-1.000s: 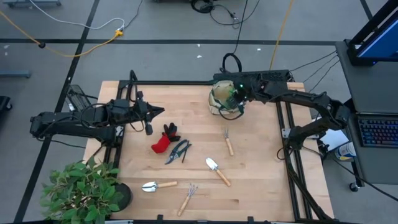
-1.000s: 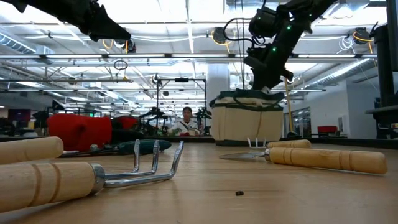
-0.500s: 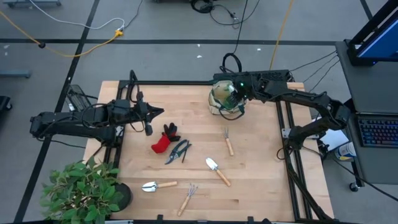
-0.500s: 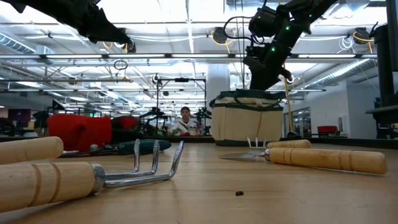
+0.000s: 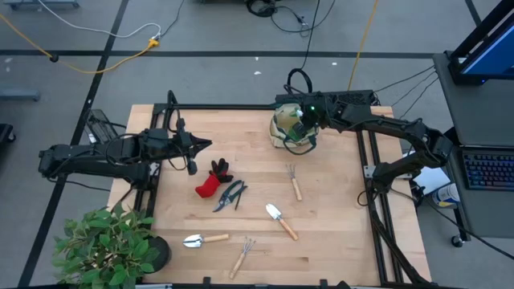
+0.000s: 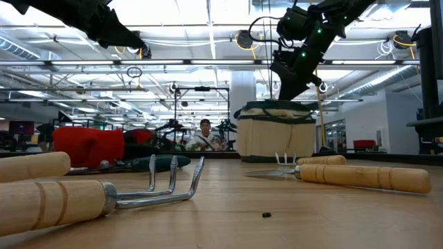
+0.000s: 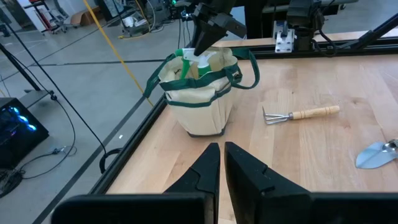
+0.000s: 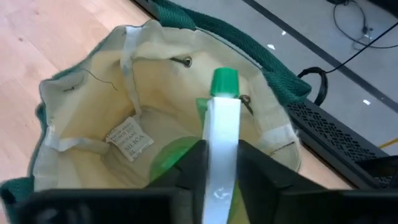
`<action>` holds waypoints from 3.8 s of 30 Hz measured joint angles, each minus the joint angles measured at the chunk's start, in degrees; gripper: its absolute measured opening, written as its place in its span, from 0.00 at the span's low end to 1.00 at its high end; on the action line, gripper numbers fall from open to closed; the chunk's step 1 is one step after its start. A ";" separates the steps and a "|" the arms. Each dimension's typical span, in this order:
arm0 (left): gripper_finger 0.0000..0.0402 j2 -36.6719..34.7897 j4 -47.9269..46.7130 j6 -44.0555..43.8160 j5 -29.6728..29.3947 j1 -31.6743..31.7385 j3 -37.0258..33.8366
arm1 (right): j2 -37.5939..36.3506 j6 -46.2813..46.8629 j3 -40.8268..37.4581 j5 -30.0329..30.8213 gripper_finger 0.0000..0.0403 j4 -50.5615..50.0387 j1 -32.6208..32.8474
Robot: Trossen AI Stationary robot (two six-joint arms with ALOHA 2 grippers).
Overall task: Pick & Place Garden tools in Gardening bag
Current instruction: Put the green spray bottle into the gardening bag
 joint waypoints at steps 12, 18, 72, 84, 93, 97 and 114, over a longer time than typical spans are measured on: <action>0.08 1.99 3.08 -1.83 3.31 0.02 0.00 | -0.03 1.40 0.01 -3.81 0.10 -1.01 0.02; 0.08 9.04 11.64 3.34 8.21 0.00 0.00 | -0.09 1.39 0.03 -7.21 0.10 -1.25 0.10; 0.04 56.74 -12.12 38.67 15.39 -2.63 35.28 | 2.58 -6.07 0.03 -14.47 0.11 3.53 15.72; 0.02 56.74 -13.08 34.61 15.17 -2.56 35.26 | 1.45 -3.04 0.01 -4.37 0.11 -0.38 15.45; 0.02 56.78 -13.23 32.65 15.26 -2.61 35.20 | -1.95 -0.12 -0.08 0.01 0.10 -7.51 14.62; 0.01 56.78 -12.81 33.46 15.30 -2.58 35.19 | -2.16 2.15 0.07 0.02 0.10 -9.76 14.01; 0.06 56.78 -11.53 33.24 15.39 -2.67 35.17 | -1.99 -2.21 -0.08 -3.84 0.22 -5.97 13.85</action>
